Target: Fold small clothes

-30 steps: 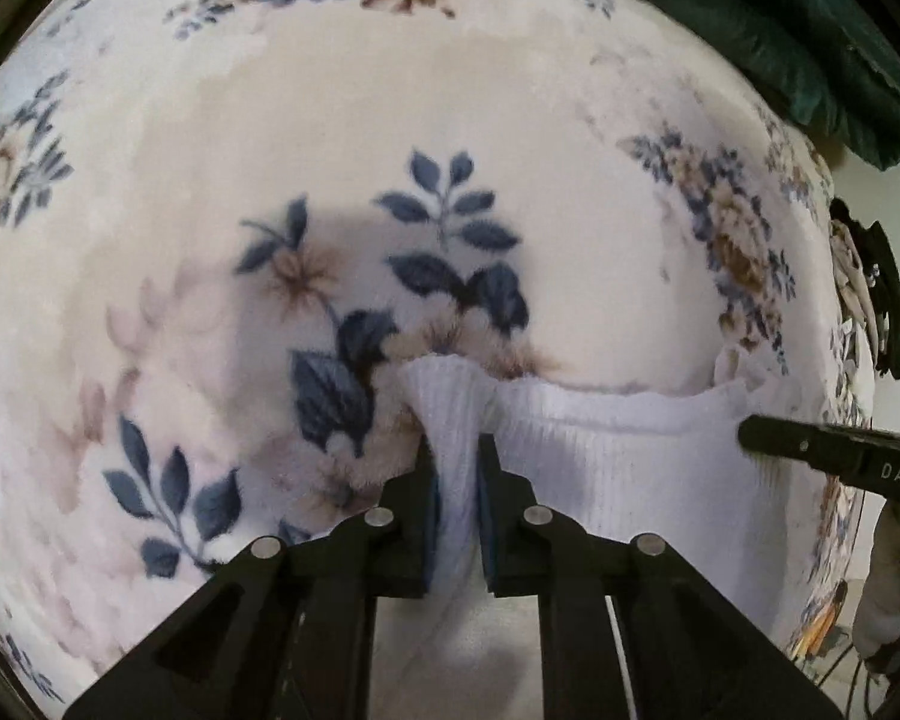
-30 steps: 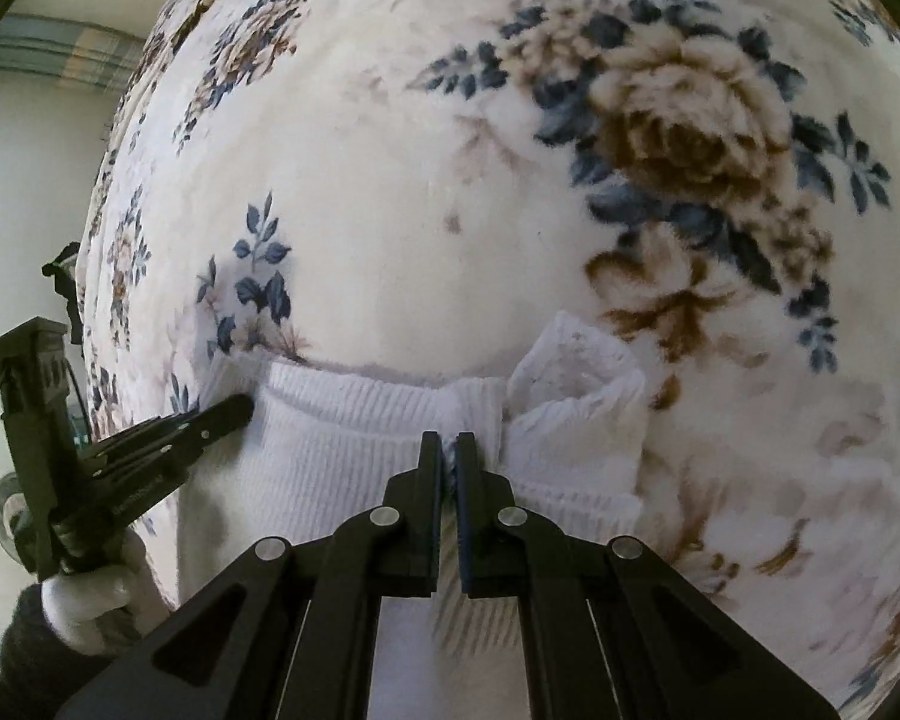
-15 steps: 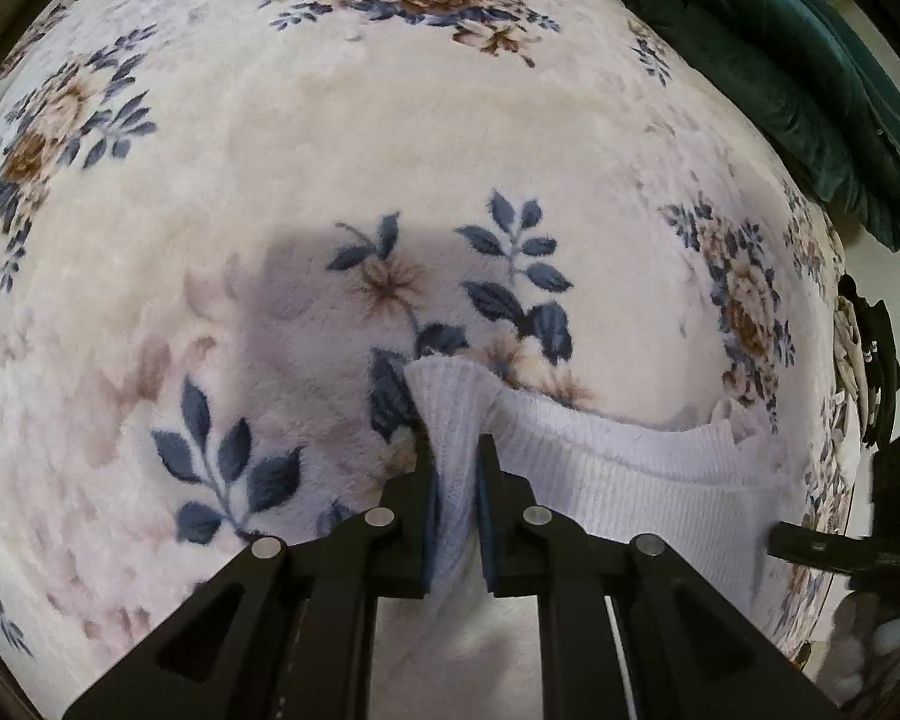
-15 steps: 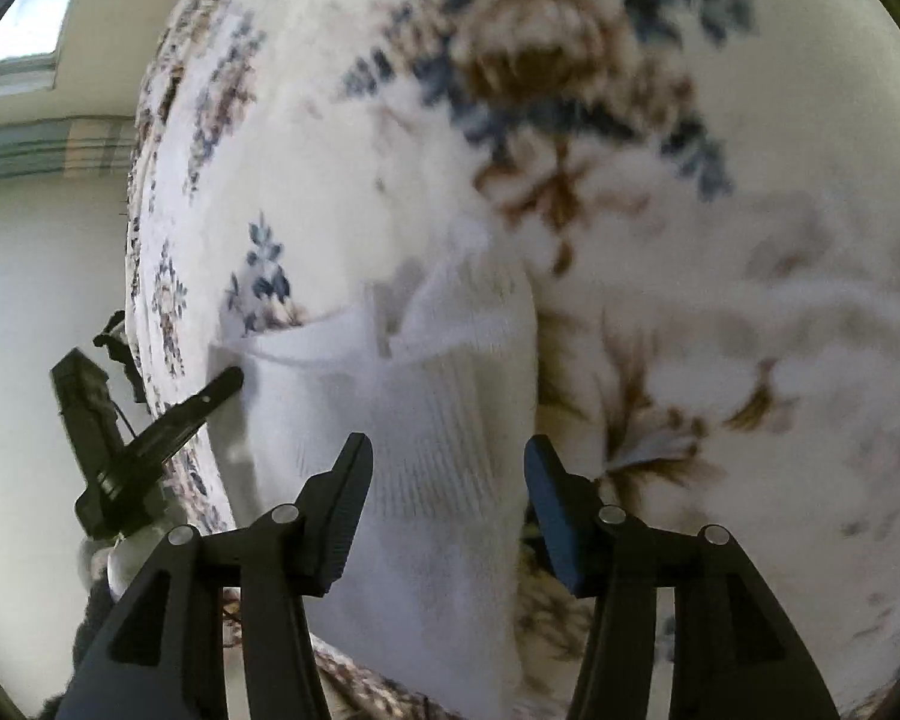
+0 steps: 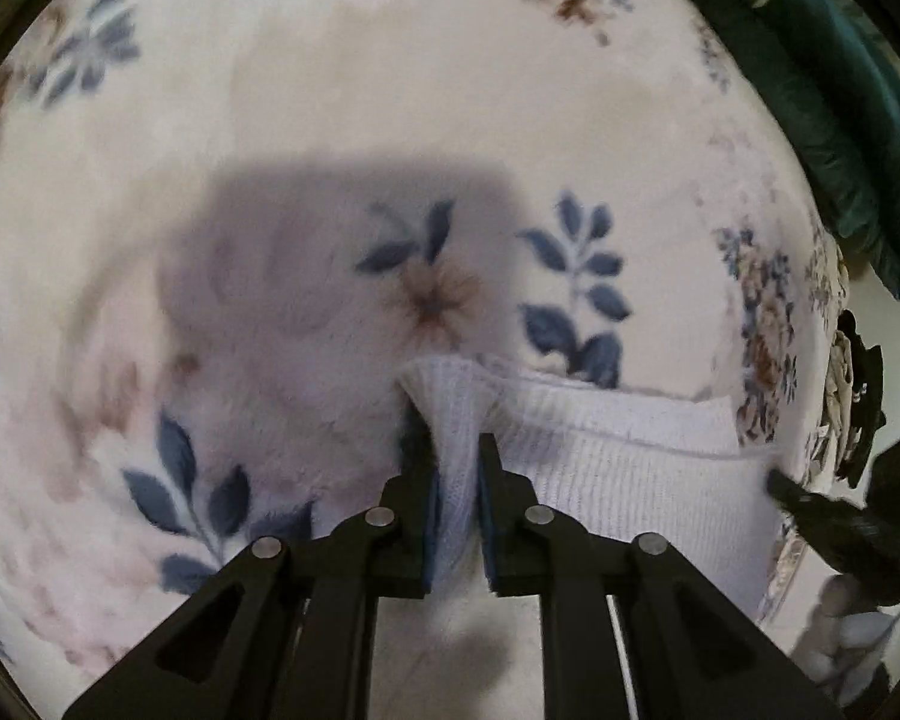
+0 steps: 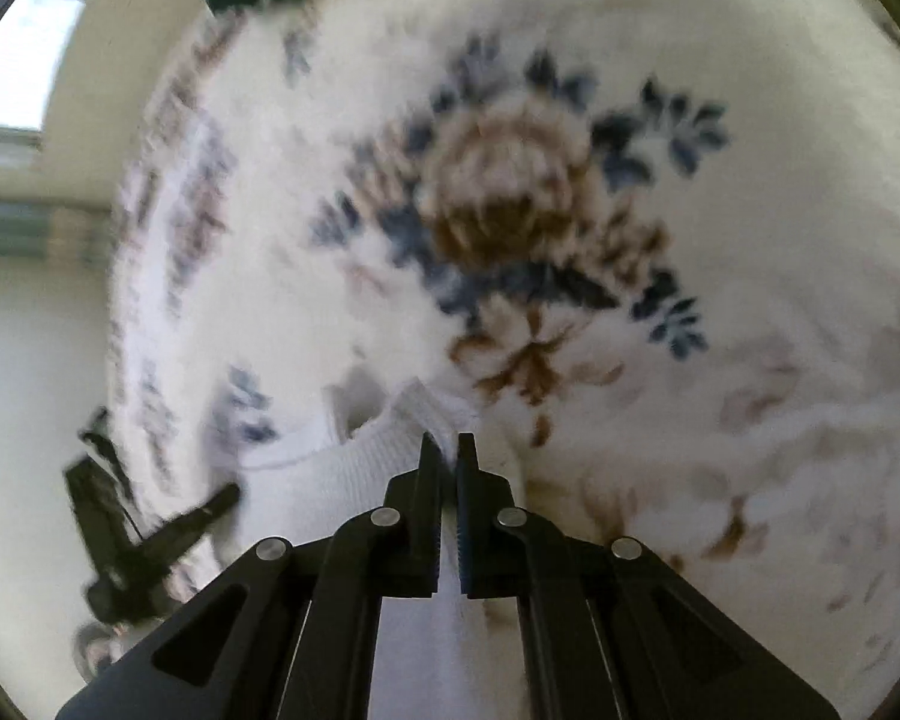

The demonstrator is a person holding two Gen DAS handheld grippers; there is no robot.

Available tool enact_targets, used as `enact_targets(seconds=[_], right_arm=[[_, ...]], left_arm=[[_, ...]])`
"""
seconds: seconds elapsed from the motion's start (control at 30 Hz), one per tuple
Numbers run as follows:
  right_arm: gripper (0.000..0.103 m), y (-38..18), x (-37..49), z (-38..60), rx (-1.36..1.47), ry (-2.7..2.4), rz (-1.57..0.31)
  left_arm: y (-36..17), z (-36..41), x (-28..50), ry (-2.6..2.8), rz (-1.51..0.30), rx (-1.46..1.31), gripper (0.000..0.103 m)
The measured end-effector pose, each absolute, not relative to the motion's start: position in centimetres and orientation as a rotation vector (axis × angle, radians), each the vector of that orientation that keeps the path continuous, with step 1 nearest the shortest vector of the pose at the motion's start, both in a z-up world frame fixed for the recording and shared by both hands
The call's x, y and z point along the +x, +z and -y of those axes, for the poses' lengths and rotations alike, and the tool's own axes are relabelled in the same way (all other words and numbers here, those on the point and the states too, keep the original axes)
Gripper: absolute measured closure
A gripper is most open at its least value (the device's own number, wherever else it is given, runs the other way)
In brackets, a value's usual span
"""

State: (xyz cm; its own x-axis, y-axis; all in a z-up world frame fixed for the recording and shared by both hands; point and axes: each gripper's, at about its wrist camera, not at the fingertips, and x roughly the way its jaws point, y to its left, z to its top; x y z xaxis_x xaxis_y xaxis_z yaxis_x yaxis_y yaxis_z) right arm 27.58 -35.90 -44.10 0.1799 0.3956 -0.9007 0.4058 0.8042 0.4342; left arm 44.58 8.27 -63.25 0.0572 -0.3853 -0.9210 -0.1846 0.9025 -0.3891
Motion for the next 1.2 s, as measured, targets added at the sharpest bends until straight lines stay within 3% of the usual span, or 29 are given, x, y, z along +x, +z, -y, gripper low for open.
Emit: enact_targets(seconds=[0.03,0.13,0.17,0.2,0.23,0.27,0.3,0.47,0.67,0.7,0.77,0.8,0.83,0.87,0.9,0.97,1.13,1.17,1.2], right_arm=[[0.099,-44.9,27.8,35.4,0.662,-0.011,-1.459],[0.097,-45.8,28.3,33.9,0.596,0.039,-1.518],[0.096,-45.5,28.2,33.7,0.604,0.060,-1.523],[0.085,-45.4,28.0,33.7,0.629,0.089,-1.529],[0.073,-45.2,27.5,33.8,0.659,0.117,-1.541],[0.048,-44.9,26.8,33.9,0.670,0.128,-1.554],[0.045,-44.5,25.7,34.0,0.678,0.136,-1.562],[0.044,-42.8,18.2,34.7,0.767,0.191,-1.593],[0.044,-46.5,8.4,32.3,0.976,0.197,-1.729],[0.044,-47.2,7.5,31.9,1.004,0.194,-1.734],[0.044,-48.3,6.3,31.1,1.045,0.187,-1.729],[0.046,-48.5,5.8,30.8,1.052,0.177,-1.716],[0.052,-48.6,5.5,30.7,1.060,0.164,-1.694],[0.074,-48.5,5.3,30.7,1.058,0.148,-1.681],[0.087,-48.2,5.1,30.7,1.051,0.138,-1.670],[0.092,-47.2,5.0,31.0,1.024,0.121,-1.656],[0.094,-46.6,6.3,32.0,0.907,0.091,-1.676],[0.094,-46.9,6.5,31.7,0.895,0.100,-1.696],[0.094,-46.8,6.7,31.8,0.895,0.120,-1.706]], left_arm=[[-63.0,-8.5,44.3,-0.181,-1.524,-0.492,0.089],[-61.3,-9.4,42.8,-0.265,-1.499,-0.573,0.073],[-60.8,-9.8,42.2,-0.284,-1.486,-0.588,0.062],[-60.1,-10.4,41.2,-0.299,-1.475,-0.617,0.053],[-59.4,-11.1,39.8,-0.319,-1.462,-0.653,0.051],[-58.9,-11.6,38.8,-0.328,-1.453,-0.667,0.050],[-58.2,-12.3,36.8,-0.327,-1.442,-0.670,0.049],[-58.6,-13.7,29.0,-0.300,-1.492,-0.672,0.048],[-60.9,-12.8,23.5,-0.329,-1.496,-0.756,0.050],[-60.9,-12.6,23.3,-0.327,-1.481,-0.753,0.065],[-61.0,-12.4,22.9,-0.316,-1.468,-0.767,0.085],[-60.8,-12.5,22.8,-0.306,-1.456,-0.777,0.087],[-60.5,-12.6,22.5,-0.296,-1.442,-0.799,0.088],[-60.2,-12.8,22.2,-0.287,-1.431,-0.819,0.089],[-59.7,-13.1,21.7,-0.278,-1.418,-0.835,0.090],[-59.5,-13.6,20.9,-0.258,-1.426,-0.847,0.092],[-61.1,-15.8,20.4,-0.220,-1.486,-0.846,0.087],[-60.9,-16.2,20.6,-0.214,-1.487,-0.834,0.080],[-60.4,-16.7,21.0,-0.208,-1.480,-0.823,0.067]])
